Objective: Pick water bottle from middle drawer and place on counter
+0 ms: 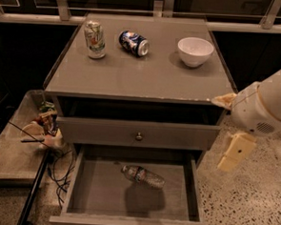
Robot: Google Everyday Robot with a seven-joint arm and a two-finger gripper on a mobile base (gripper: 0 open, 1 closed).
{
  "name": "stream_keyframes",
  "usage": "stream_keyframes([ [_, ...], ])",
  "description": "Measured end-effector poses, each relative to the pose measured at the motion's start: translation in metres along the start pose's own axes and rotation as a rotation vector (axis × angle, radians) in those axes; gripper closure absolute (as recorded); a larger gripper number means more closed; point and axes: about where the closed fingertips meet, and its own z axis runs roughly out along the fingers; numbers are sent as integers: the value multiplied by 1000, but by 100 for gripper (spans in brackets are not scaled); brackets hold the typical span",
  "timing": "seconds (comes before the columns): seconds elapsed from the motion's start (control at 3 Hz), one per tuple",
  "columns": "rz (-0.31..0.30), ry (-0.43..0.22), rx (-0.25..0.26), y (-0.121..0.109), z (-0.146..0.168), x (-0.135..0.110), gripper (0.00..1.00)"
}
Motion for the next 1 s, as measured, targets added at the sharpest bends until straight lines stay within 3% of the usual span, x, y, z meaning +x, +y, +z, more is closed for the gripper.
stream_keyframes([
  [0.33, -13, -51, -3, 19, 45, 4, 0],
  [0.67, -1, -61, -3, 28, 106, 14, 0],
  [1.0, -2, -61, -4, 28, 106, 14, 0],
])
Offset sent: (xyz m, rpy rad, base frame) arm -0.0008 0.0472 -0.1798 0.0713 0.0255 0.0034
